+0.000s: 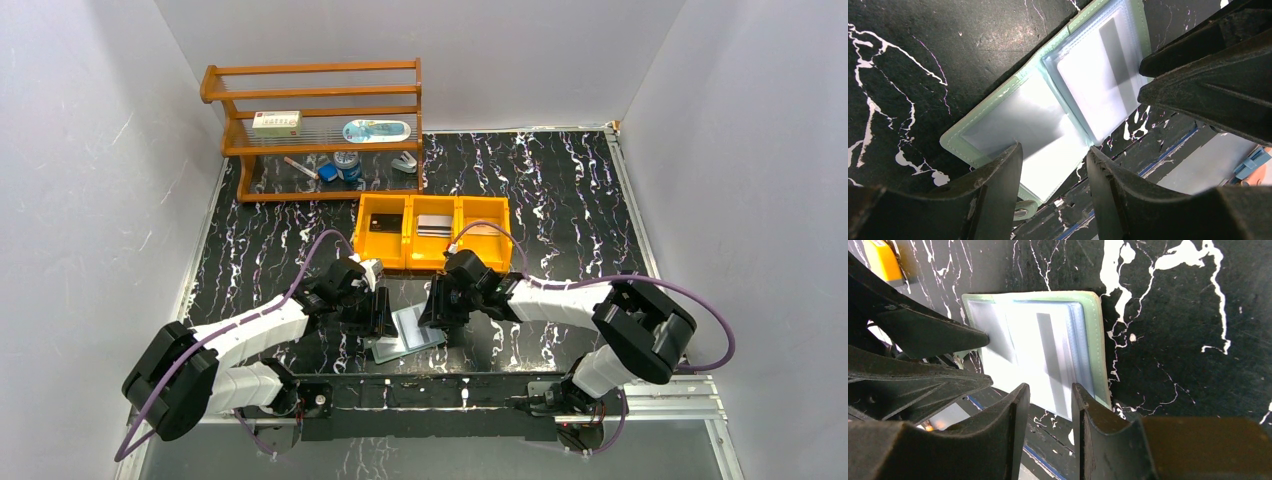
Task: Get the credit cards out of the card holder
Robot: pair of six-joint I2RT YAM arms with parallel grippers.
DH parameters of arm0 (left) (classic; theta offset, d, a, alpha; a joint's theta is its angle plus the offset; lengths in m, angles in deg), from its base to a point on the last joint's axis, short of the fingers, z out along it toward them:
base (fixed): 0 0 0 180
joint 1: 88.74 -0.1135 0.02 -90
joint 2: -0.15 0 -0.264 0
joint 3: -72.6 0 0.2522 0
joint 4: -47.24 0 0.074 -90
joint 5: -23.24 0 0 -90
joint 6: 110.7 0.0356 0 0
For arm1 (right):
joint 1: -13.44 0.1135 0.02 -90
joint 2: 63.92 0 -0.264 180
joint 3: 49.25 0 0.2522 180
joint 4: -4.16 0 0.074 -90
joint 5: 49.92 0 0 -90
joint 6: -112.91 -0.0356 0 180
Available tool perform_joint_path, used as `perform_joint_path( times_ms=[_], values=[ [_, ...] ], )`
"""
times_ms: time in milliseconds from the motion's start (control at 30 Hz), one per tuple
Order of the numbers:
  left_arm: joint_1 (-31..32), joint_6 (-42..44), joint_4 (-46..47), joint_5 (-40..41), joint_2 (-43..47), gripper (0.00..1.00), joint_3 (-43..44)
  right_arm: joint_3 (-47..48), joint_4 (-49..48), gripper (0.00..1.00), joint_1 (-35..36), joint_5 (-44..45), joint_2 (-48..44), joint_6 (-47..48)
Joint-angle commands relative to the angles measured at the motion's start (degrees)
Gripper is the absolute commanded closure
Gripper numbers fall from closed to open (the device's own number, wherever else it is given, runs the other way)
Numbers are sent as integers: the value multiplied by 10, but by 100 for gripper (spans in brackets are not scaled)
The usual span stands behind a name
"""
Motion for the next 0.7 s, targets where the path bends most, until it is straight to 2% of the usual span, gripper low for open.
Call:
perform_joint_path(
  times_ms=[0,300,467,667],
  values=[
    [2,6,-22,23,6,51,-6,24,25,55,7,20,6,14],
    [1,4,-18,23,1,52,-7,26,-8,56,11,-23,28,15],
    [2,1,-10,21,-3,53,-12,35,-18,61,13,-37,37,15],
    [1,0,-11,23,2,53,-14,50,18,65,18,-2,30,21]
  ],
)
